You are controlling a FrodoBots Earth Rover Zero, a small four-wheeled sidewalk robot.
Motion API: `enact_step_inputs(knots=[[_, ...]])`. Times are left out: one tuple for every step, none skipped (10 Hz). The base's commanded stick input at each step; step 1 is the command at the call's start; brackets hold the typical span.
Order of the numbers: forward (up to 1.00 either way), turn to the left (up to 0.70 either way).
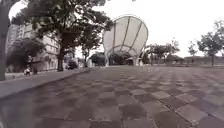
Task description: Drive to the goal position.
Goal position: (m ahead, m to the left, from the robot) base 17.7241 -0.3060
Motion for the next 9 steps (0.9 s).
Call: enact_step_inputs(knots=[[1.00, 0.00], [1.00, 0.00], [1.00, 0.00], [1.00, 0.00], [1.00, 0.00], [1.00, 0.00], [1.00, 0.00], [1.00, 0.00], [1.00, 0.00]])
